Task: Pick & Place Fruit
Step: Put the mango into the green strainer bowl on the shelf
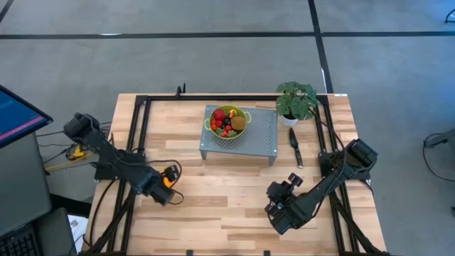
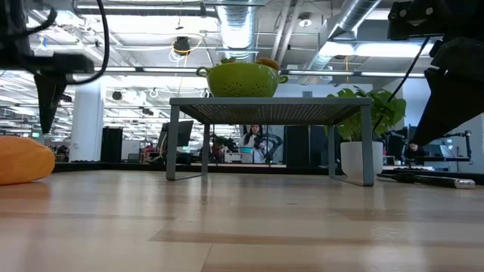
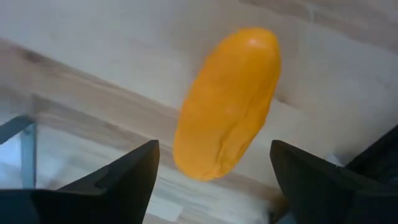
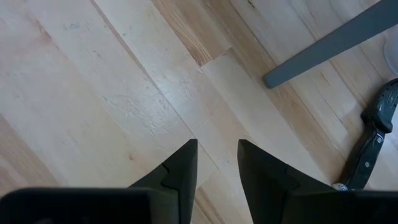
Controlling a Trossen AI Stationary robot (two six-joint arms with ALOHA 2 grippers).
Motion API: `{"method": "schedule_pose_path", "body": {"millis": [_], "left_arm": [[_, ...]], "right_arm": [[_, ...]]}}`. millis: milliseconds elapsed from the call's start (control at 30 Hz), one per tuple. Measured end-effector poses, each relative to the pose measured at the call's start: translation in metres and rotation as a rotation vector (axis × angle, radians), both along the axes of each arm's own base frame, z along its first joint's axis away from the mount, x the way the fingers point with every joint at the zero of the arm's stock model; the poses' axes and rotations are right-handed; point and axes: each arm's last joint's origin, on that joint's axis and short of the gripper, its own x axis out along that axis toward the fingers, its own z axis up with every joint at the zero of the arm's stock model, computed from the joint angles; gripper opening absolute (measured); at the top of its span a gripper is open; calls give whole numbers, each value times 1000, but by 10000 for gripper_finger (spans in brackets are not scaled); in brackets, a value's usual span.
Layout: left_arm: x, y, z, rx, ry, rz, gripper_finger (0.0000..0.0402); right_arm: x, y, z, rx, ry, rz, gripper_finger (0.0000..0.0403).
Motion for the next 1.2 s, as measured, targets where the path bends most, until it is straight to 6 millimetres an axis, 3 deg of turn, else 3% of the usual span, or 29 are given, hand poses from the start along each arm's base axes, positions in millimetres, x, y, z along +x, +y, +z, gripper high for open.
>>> {"method": "schedule_pose_path", "body": {"millis": [333,733,933,1200], "left_arm": [[13,-9,-27,61,84,-67,298],[20,-16,-35,-5,51,-122,298],[16,-8,-55,-76,60,-103,298],[16,1,-59,-90,68,-64,292]], "right_arm": [[0,0,0,-16,-15,5,108],[0,0,0,-17,-16,5,108],[0,0,0,-16,-16,5,108],[0,0,0,-16,-16,5,108]]}}
